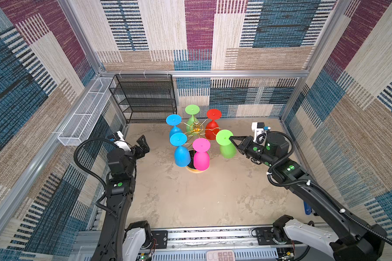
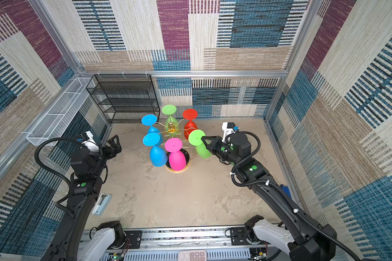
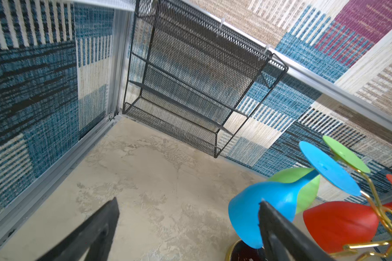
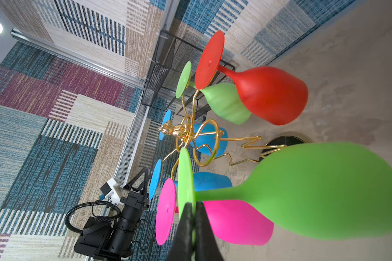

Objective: Take the wine glass off the wine glass rack
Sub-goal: 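Lift the green glass off the rack hook with the right gripper, then raise the green glass toward the left gripper while the left arm reaches to meet it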

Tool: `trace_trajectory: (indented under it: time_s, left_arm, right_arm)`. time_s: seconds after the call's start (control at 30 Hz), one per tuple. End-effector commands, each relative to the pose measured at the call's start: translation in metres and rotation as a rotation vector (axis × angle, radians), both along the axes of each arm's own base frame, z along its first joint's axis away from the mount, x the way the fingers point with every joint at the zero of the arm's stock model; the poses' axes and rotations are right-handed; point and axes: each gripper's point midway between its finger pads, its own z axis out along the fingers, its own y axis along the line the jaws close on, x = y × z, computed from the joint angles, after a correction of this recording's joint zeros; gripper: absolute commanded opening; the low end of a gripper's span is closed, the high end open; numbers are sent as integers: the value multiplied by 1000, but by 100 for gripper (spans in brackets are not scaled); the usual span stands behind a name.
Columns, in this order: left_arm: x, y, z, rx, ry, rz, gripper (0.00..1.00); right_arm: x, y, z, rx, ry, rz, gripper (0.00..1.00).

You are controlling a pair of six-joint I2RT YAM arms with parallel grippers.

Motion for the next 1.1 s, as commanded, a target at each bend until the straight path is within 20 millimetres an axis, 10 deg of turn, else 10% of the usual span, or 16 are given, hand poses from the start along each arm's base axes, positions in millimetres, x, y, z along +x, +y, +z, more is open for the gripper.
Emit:
trace_trajectory:
  time_s: [0.0, 0.17, 0.47, 0.73, 1.07]
  left_arm:
    - [-2, -15, 23, 13, -43, -89, 91]
    - [-7, -75, 79, -79, -124, -447, 82]
    - [-25, -174, 147, -202, -119, -1015, 75]
    - [-20, -259, 162, -252, -62, -1298, 69]
    - [-17, -318, 173, -307, -52, -1504, 62]
  right_arm:
    - [4, -34, 6, -19, -34, -133, 0]
    - [7, -72, 41, -74, -177, -254, 0]
    - [17, -54, 98, -261, -479, -165, 0]
    - [9, -7, 141, -325, -728, 102, 0]
    - [0, 41, 151, -277, -818, 328, 0]
